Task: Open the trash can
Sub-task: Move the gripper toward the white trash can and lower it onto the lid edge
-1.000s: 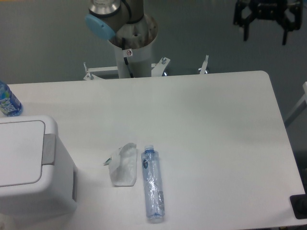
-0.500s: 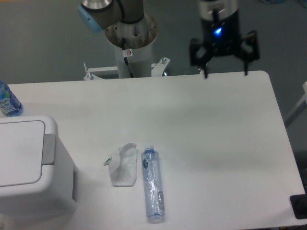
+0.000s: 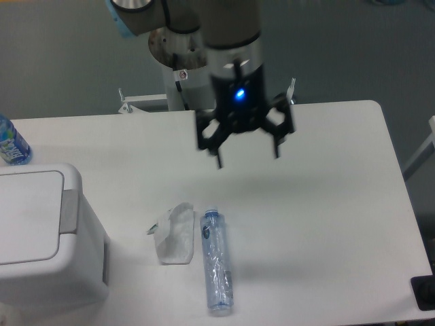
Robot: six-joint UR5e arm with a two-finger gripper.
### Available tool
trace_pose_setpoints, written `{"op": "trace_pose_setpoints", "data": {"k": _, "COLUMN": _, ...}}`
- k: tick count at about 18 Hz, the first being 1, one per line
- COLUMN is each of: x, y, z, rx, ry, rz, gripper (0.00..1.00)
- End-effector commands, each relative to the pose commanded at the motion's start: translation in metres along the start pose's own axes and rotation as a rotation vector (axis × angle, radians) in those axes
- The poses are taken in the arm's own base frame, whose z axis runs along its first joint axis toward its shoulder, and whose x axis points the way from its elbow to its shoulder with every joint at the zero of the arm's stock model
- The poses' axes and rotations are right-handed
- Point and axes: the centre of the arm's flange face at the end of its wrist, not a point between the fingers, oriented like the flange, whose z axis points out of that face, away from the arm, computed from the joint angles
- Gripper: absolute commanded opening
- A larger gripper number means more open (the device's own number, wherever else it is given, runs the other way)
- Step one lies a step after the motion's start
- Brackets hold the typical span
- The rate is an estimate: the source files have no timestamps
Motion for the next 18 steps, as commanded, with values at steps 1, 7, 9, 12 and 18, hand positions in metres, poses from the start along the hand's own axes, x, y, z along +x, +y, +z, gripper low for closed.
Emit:
{"op": "trace_pose_setpoints", "data": {"k": 1, "x": 0.005, "y": -0.004, "z": -0.001, "rx": 0.005, "ry": 0.007, "rz": -0.038, "gripper": 1.00}}
{"op": "trace_pose_setpoints", "data": {"k": 7, "x": 0.063, "y": -0.005, "z": -0.019, "rx": 0.040, "ry": 0.089, "rz": -0.085, "gripper": 1.00}}
{"op": "trace_pose_setpoints", "data": {"k": 9, "x": 0.071, "y": -0.005, "z": -0.022, "rx": 0.043, "ry": 0.122, "rz": -0.119, "gripper": 1.00}}
{"op": "trace_pose_setpoints", "data": {"k": 12, "x": 0.093, "y": -0.002, "z": -0.011, "rx": 0.022, "ry": 0.139, "rz": -0.105, "gripper": 1.00}}
{"op": "trace_pose_setpoints", "data": {"k": 18, "x": 0.116, "y": 0.000, "z": -0.008, "rx": 0.034, "ry": 0.154, "rz": -0.161, "gripper": 1.00}}
